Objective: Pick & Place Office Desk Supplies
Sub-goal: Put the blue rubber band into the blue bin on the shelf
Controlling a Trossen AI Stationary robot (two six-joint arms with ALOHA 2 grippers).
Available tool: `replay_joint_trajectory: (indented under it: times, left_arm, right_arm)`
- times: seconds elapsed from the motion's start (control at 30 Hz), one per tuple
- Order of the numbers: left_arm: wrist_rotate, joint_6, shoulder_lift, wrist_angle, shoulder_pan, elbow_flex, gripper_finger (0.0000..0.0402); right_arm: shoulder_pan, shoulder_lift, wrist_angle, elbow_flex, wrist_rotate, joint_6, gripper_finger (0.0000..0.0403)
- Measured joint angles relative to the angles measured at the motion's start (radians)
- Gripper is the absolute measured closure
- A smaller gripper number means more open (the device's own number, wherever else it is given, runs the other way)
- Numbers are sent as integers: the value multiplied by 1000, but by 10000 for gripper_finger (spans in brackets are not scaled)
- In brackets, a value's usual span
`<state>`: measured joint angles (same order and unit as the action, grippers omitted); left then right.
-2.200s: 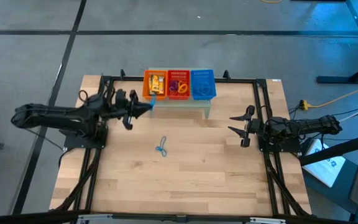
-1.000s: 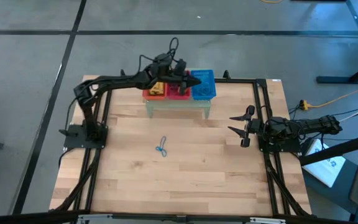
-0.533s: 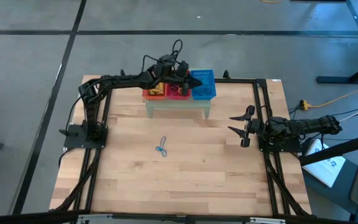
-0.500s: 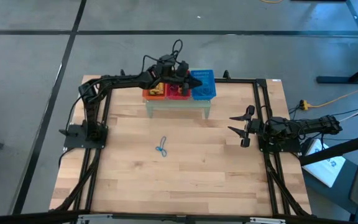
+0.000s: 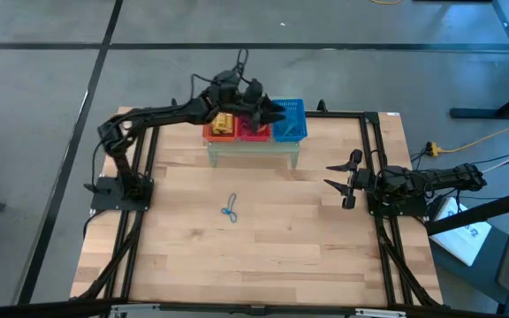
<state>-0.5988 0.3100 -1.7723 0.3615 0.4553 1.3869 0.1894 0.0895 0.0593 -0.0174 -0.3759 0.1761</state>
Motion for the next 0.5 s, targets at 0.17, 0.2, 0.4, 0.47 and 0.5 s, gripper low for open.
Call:
replay_joint_trajectory:
  times: [0.17,0.2,0.4,0.47,0.5]
  left_arm:
    - [-49,36,183,-83,18,0,219]
    - [-41,18,230,-106,19,0,224]
    - [147,-171,529,-373,-36,-4,248]
    - [219,-213,615,-480,-69,-5,250]
    - [260,-232,657,-535,-89,-5,250]
  right_arm:
    - [0,0,0,0,0,0,208]
    - [0,0,0,0,0,0,208]
    - [0,0,0,0,0,0,208]
    - [0,0,0,0,0,0,208]
    - [0,0,0,0,0,1,208]
